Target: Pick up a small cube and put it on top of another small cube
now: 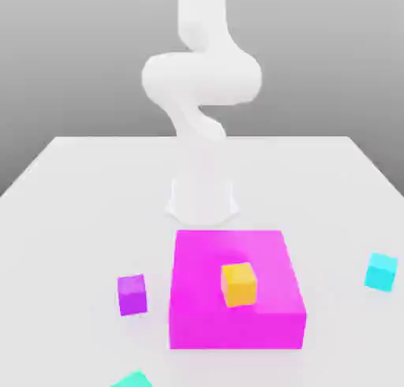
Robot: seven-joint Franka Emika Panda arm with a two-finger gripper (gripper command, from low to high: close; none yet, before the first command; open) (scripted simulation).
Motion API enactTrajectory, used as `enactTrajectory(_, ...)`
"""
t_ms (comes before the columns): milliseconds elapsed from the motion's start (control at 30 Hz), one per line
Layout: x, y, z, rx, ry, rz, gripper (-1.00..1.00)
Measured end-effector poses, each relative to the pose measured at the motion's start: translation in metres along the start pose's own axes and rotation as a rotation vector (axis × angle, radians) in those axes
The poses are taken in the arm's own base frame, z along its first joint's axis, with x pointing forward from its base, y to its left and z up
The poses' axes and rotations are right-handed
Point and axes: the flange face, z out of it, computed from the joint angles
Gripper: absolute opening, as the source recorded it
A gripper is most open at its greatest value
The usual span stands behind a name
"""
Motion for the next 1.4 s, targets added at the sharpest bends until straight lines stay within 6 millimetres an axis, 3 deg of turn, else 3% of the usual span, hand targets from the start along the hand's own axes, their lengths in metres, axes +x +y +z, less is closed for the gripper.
enactTrajectory(167,0.006,0.005,0.091,-0.143,-0.03,0.119,0.0)
enactTrajectory(367,0.005,0.032,0.196,-0.297,-0.07,0.26,0.0)
enactTrajectory(667,-0.017,0.109,0.339,-0.505,-0.143,0.49,0.0)
enactTrajectory(833,-0.048,0.156,0.407,-0.606,-0.198,0.617,0.0)
enactTrajectory(1133,-0.114,0.237,0.507,-0.709,-0.261,0.768,0.0)
enactTrajectory(1167,-0.118,0.242,0.513,-0.709,-0.261,0.769,-1.0)
enactTrajectory(1400,-0.117,0.241,0.512,-0.708,-0.261,0.77,-1.0)
